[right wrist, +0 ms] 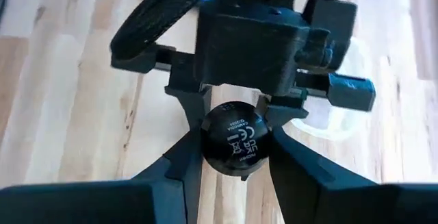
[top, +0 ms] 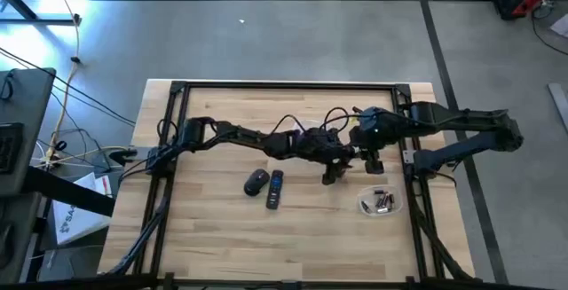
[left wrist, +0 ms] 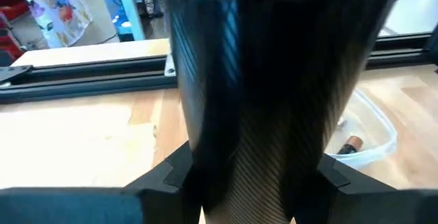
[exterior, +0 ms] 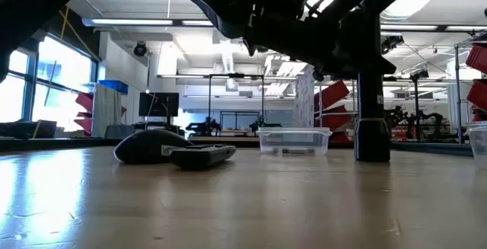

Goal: Insert battery
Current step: Close the flashlight battery compartment

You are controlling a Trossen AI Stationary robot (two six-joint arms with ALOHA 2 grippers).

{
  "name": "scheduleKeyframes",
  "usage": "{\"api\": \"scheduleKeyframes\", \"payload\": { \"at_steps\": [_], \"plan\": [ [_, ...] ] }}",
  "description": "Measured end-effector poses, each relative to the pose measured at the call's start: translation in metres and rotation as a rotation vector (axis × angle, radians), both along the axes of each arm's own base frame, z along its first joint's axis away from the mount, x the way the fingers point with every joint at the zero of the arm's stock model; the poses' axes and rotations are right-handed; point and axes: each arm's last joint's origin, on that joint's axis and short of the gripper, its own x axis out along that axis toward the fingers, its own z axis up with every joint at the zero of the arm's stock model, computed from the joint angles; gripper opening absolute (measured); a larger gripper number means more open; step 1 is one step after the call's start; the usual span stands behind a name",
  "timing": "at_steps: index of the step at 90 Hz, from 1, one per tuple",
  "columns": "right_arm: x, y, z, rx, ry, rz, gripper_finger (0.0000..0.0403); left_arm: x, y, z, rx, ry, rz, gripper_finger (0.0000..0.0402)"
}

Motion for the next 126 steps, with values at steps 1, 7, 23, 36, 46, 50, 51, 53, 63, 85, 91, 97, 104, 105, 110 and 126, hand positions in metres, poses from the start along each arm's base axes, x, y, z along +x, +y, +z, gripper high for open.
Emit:
{"api": "scheduleKeyframes", "payload": {
  "at_steps": [1, 7, 23, 36, 46, 50, 51, 53, 63, 85, 91, 97, 104, 105, 110, 126],
  "plan": [
    [0.0, 0.0, 0.0, 0.0, 0.0, -0.004, 0.0115, 0.0, 0.0, 0.0, 0.001, 0.001, 0.002, 0.0133],
    [0.0, 0.0, 0.0, 0.005, 0.003, -0.025, 0.0115, 0.001, 0.001, 0.001, 0.004, 0.003, 0.011, 0.0133],
    [0.0, -0.002, 0.0, 0.005, 0.002, -0.125, 0.0115, 0.001, 0.008, 0.003, -0.01, 0.005, 0.033, 0.0132],
    [0.0, -0.002, 0.0, 0.01, 0.002, -0.126, 0.0115, 0.0, 0.012, 0.003, -0.013, 0.004, -0.02, 0.0132],
    [0.0, -0.001, 0.0, -0.014, 0.003, -0.042, 0.0115, 0.0, 0.012, 0.003, -0.028, 0.011, -0.083, 0.0132],
    [0.0, -0.001, -0.001, -0.033, 0.001, 0.009, 0.0115, 0.0, 0.011, 0.003, -0.029, 0.012, -0.113, 0.0132],
    [0.001, -0.001, -0.001, -0.038, 0.001, 0.023, 0.0115, 0.0, 0.011, 0.003, -0.029, 0.013, -0.12, 0.0132],
    [0.001, 0.0, 0.0, -0.048, -0.001, 0.052, 0.0115, 0.0, 0.011, 0.003, -0.031, 0.013, -0.135, 0.0132],
    [0.001, 0.001, 0.0, -0.085, -0.01, 0.196, 0.0115, -0.001, 0.009, 0.003, -0.042, 0.012, -0.201, 0.0132],
    [0.002, 0.004, 0.0, -0.098, -0.05, 0.449, 0.0115, -0.002, 0.004, 0.003, -0.028, -0.005, -0.359, 0.0133],
    [0.002, 0.005, 0.0, -0.1, -0.061, 0.494, 0.0115, -0.002, 0.003, 0.004, -0.034, -0.014, -0.416, 0.0133],
    [0.002, 0.005, 0.0, -0.097, -0.072, 0.525, 0.0115, -0.003, 0.001, 0.004, -0.039, -0.022, -0.46, 0.0133],
    [0.003, 0.009, 0.001, -0.111, -0.086, 0.568, 0.0115, -0.003, 0.0, 0.004, -0.019, -0.032, -0.487, 0.0133],
    [0.003, 0.009, 0.001, -0.115, -0.087, 0.572, 0.0115, -0.003, 0.0, 0.004, -0.018, -0.031, -0.489, 0.0133],
    [0.003, 0.011, 0.001, -0.138, -0.088, 0.583, 0.0115, -0.003, 0.0, 0.003, -0.02, -0.027, -0.488, 0.0133],
    [0.004, 0.016, 0.001, -0.139, -0.097, 0.58, 0.0115, -0.003, -0.001, 0.002, -0.012, -0.008, -0.463, 0.0145]
  ]
}}
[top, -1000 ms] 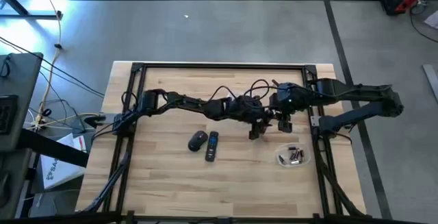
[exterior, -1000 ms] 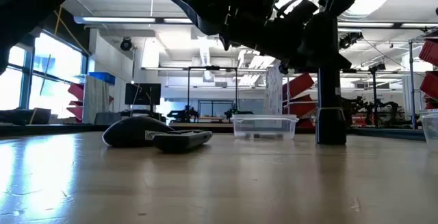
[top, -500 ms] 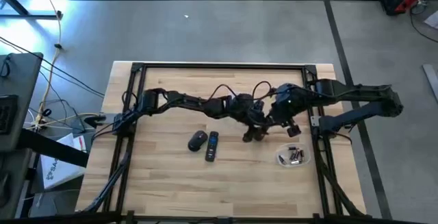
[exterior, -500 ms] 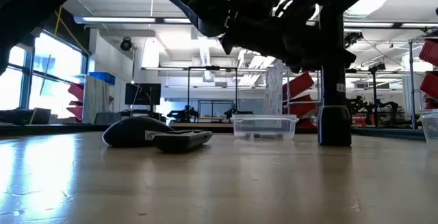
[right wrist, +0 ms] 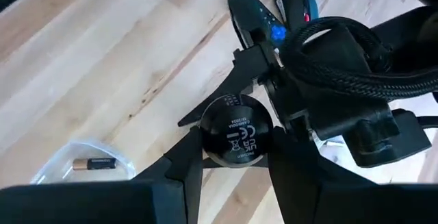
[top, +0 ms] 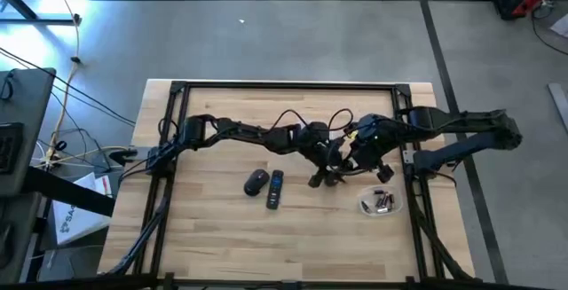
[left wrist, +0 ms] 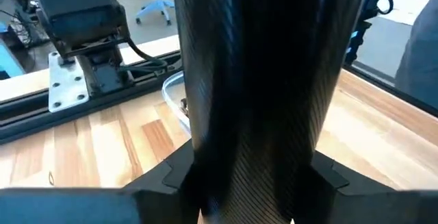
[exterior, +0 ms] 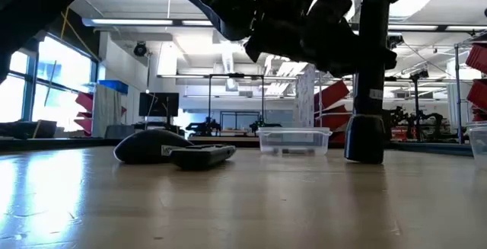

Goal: Insert battery
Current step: Close the flashlight battery compartment

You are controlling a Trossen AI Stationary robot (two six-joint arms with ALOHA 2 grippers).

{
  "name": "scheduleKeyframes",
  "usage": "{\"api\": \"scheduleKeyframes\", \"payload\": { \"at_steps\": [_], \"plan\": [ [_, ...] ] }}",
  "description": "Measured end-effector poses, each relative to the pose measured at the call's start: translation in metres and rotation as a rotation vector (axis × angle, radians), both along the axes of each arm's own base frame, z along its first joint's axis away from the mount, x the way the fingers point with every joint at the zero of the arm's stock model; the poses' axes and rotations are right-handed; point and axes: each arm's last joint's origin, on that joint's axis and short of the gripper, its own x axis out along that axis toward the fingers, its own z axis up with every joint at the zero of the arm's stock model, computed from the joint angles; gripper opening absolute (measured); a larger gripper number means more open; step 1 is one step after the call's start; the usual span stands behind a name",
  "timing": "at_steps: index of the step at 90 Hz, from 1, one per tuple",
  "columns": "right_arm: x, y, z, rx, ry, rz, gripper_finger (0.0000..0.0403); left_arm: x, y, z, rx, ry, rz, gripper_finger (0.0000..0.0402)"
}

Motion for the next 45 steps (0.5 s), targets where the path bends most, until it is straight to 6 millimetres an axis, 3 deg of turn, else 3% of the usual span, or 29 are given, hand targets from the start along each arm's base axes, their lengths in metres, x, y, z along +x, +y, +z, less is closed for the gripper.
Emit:
{"api": "scheduleKeyframes", "payload": {
  "at_steps": [22, 45],
  "plan": [
    [0.002, 0.0, 0.003, 0.028, -0.026, -0.057, 0.0117, 0.002, -0.01, 0.014, 0.057, -0.093, 0.003, 0.0146],
    [0.0, 0.0, 0.006, 0.027, -0.041, -0.059, 0.0166, 0.002, -0.012, 0.01, 0.06, -0.072, 0.001, 0.014]
  ]
}}
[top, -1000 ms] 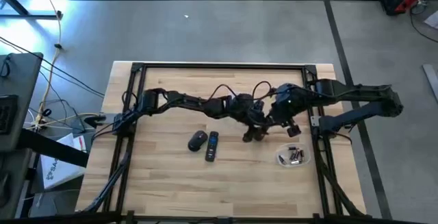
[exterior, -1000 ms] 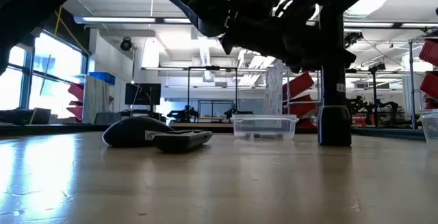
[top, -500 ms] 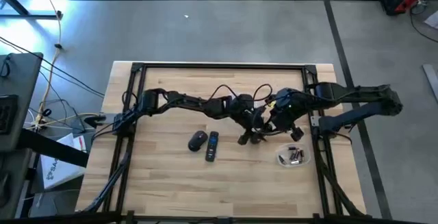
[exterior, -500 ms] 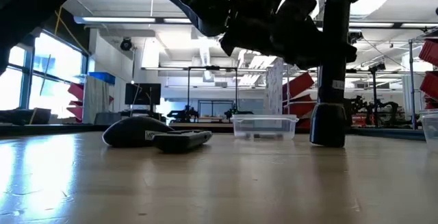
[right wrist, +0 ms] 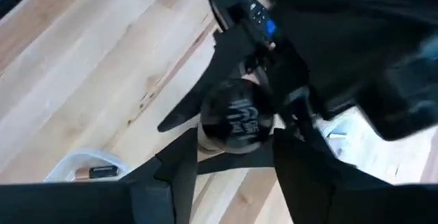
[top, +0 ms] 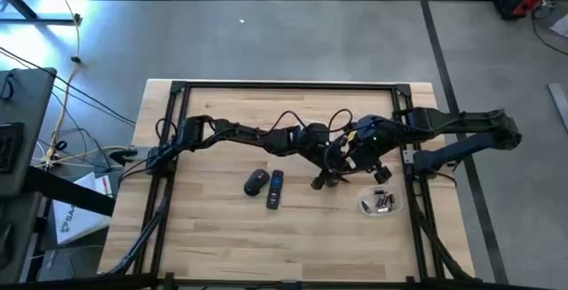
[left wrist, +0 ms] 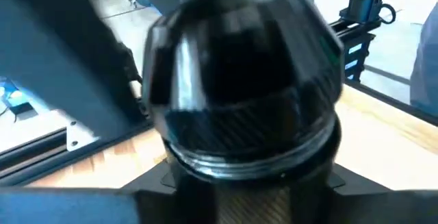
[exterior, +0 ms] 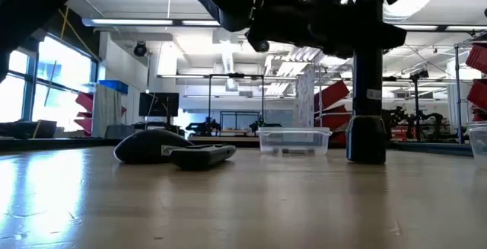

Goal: Insert battery
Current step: Close the flashlight battery compartment

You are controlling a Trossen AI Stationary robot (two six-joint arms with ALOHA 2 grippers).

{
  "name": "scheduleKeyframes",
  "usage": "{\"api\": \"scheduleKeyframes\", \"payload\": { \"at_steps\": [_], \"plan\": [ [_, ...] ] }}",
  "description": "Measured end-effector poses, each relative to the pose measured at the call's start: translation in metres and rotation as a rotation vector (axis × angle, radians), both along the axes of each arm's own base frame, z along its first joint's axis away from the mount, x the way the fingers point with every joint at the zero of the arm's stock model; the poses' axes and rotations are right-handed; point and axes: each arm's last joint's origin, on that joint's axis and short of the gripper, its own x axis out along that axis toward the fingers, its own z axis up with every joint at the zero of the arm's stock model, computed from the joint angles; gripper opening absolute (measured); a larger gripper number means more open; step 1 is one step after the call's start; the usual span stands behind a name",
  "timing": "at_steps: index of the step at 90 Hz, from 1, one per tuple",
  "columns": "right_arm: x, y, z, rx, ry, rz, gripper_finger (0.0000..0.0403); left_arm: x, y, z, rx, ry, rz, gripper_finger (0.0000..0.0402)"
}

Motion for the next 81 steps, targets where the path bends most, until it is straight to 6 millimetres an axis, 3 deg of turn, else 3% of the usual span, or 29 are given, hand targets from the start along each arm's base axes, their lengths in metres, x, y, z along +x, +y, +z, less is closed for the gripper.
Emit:
{"api": "scheduleKeyframes", "payload": {
  "at_steps": [20, 59, 81],
  "plan": [
    [-0.0002, 0.0, 0.0012, 0.0, -0.007, 0.001, 0.0194, 0.0001, 0.0004, -0.0021, -0.009, 0.012, 0.016, 0.014],
    [-0.0008, -0.0003, 0.0016, 0.008, 0.0, -0.021, 0.0197, -0.0002, 0.0025, -0.0012, -0.051, 0.042, 0.086, 0.0142],
    [-0.001, -0.0003, 0.002, 0.015, 0.001, -0.033, 0.0197, -0.0007, 0.0063, -0.0008, -0.098, 0.069, 0.111, 0.0188]
  ]
}}
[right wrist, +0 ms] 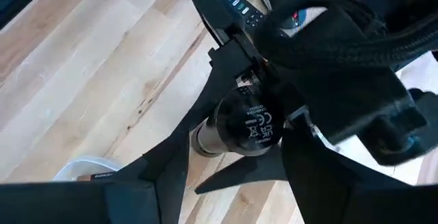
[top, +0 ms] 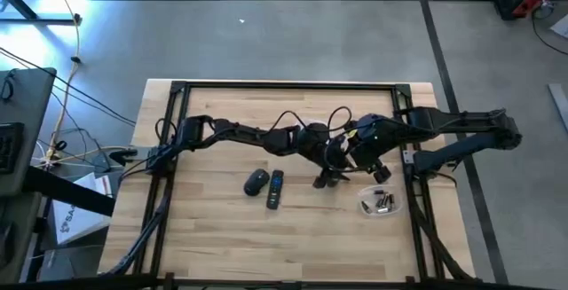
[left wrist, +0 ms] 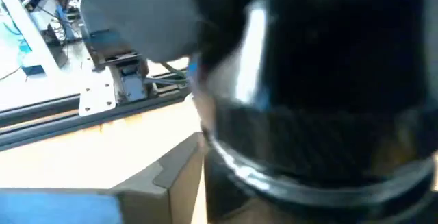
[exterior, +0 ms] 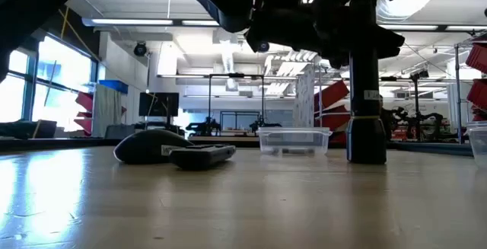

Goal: Insert battery
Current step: Close the flashlight battery compartment

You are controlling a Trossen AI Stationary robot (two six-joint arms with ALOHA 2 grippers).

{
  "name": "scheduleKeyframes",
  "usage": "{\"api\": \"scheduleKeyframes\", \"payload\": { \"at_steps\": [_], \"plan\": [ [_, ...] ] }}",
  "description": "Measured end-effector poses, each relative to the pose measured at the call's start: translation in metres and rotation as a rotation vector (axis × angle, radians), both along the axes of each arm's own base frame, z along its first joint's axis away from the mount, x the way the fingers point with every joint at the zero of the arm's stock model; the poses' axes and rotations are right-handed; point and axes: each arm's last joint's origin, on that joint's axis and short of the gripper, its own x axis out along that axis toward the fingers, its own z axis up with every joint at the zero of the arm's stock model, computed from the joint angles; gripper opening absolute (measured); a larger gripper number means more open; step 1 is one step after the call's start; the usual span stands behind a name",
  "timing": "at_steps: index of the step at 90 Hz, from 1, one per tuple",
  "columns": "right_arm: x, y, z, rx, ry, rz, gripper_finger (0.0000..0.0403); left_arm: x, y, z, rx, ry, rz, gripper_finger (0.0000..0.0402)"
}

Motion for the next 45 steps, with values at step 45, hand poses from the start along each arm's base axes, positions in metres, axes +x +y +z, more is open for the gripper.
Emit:
{"api": "scheduleKeyframes", "payload": {
  "at_steps": [45],
  "plan": [
    [0.0, 0.0, 0.0, 0.001, -0.002, 0.001, 0.0197, -0.012, 0.0, 0.016, -0.015, 0.098, 0.015, 0.023]
  ]
}}
